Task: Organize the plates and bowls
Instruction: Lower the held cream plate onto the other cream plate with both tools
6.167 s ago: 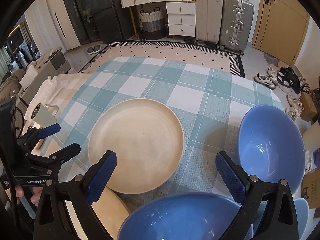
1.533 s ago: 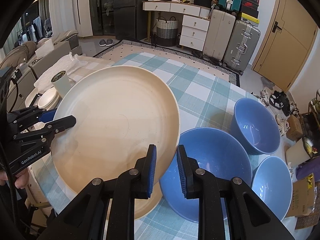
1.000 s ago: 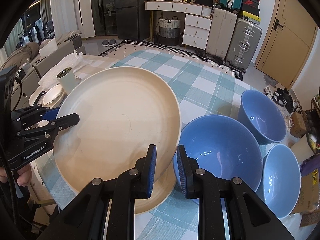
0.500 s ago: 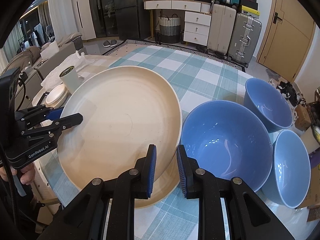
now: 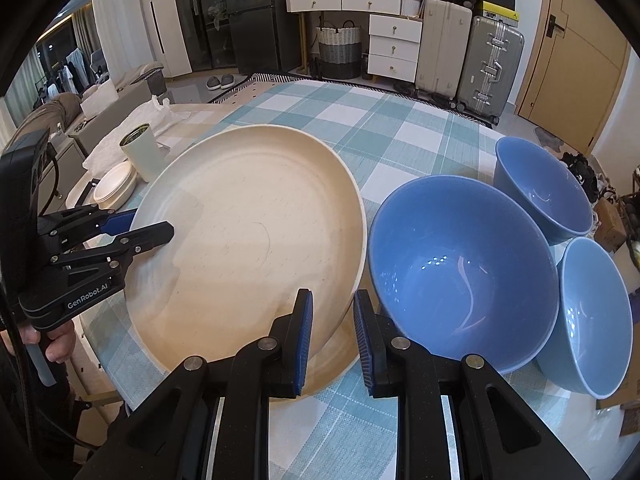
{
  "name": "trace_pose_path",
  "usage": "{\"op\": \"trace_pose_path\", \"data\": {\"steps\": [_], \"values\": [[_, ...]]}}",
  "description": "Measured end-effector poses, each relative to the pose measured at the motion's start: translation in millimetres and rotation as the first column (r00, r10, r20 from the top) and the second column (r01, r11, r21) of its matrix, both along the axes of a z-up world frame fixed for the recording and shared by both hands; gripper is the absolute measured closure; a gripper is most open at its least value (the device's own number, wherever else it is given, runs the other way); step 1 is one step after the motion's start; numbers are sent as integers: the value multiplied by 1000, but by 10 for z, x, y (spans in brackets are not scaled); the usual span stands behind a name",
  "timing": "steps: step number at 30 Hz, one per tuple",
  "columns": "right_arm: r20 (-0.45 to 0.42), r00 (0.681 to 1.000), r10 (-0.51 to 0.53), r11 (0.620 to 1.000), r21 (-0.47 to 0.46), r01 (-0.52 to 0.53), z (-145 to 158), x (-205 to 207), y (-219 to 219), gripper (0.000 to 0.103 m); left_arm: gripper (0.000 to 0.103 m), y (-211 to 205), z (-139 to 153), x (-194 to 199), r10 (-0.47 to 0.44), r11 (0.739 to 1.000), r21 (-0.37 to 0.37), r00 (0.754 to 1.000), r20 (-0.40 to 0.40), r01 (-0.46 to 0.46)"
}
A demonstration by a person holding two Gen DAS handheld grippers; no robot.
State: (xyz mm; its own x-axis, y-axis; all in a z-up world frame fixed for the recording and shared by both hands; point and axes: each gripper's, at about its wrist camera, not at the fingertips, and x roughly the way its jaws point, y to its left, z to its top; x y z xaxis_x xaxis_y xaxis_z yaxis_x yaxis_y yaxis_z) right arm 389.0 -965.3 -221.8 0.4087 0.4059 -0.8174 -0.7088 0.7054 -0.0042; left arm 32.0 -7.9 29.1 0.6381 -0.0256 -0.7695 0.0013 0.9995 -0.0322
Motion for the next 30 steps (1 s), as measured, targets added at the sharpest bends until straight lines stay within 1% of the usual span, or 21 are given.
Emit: {"op": "trace_pose_path", "data": {"steps": [11,23,30], "values": [[-25,1000,-7,1000,-15,6,-137,13,-9,82,79,-16,-154,98,-7,1000,23,1000,-29,7],[-34,999,-8,999,-38,7,-228,37,32,82,79,7,-288,179,-5,1000,18,999,-54,6],[-23,1000,-11,998,-64,10,-284,37,48,82,78,-27,-373,214,-12,1000,20,998,-67,14]]}}
